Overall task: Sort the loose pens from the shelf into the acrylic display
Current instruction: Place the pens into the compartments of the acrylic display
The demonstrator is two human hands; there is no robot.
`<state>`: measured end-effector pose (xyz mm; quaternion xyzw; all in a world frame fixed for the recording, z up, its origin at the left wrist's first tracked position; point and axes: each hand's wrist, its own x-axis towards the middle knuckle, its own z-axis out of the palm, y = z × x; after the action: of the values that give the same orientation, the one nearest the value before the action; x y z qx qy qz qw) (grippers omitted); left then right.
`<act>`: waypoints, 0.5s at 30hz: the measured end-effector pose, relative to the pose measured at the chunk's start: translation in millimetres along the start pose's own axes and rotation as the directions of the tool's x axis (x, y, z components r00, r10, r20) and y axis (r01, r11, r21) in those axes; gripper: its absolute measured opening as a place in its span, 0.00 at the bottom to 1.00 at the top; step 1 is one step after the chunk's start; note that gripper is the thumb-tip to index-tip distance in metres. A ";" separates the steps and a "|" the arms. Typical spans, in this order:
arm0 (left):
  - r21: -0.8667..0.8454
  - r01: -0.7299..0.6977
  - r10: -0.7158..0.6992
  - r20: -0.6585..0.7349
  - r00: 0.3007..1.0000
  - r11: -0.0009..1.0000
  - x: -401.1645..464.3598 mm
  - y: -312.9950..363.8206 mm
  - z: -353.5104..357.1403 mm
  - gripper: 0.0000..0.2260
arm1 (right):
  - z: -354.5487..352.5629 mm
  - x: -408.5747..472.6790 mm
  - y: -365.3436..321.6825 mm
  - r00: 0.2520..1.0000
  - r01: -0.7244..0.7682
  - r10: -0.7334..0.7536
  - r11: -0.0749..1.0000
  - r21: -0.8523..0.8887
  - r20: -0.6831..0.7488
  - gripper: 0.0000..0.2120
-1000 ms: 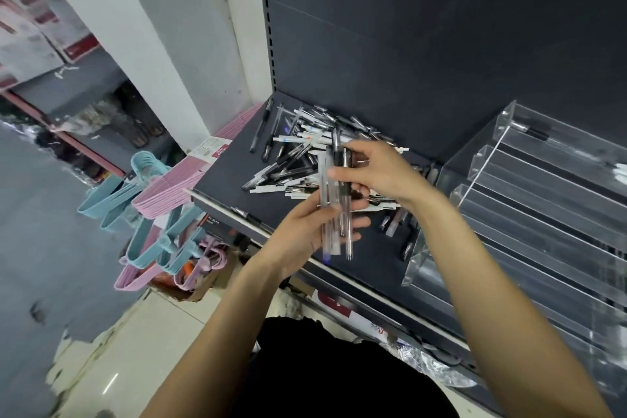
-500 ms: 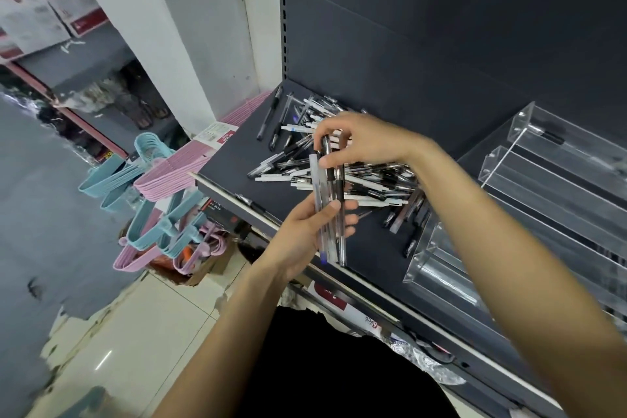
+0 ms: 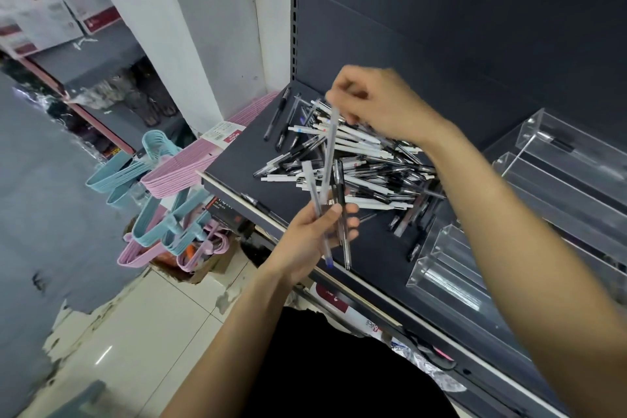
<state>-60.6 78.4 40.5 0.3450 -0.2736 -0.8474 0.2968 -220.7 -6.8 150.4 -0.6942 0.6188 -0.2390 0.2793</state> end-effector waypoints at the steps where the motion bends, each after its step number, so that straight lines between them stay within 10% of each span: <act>1: -0.009 -0.013 0.013 -0.012 1.000 1.000 1.0 1.2 -0.7 0.10 | -1.4 -6.9 0.9 0.995 -0.022 0.033 0.993 0.117 -0.094 0.07; 7: -0.235 -0.156 0.122 -0.151 0.981 0.960 11.5 13.2 2.2 0.12 | 27.8 -76.3 18.6 0.913 -0.073 0.284 0.821 0.567 -0.294 0.10; 15: -0.373 -0.248 0.194 -0.177 0.965 0.894 21.7 18.2 18.9 0.09 | 100.0 -116.1 13.4 0.839 -0.119 0.279 0.932 0.342 -0.467 0.08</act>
<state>-81.7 56.0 55.0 0.3017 -0.1151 -0.8203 0.4720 -176.6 116.6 69.9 -0.4871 0.6964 -0.4735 0.2317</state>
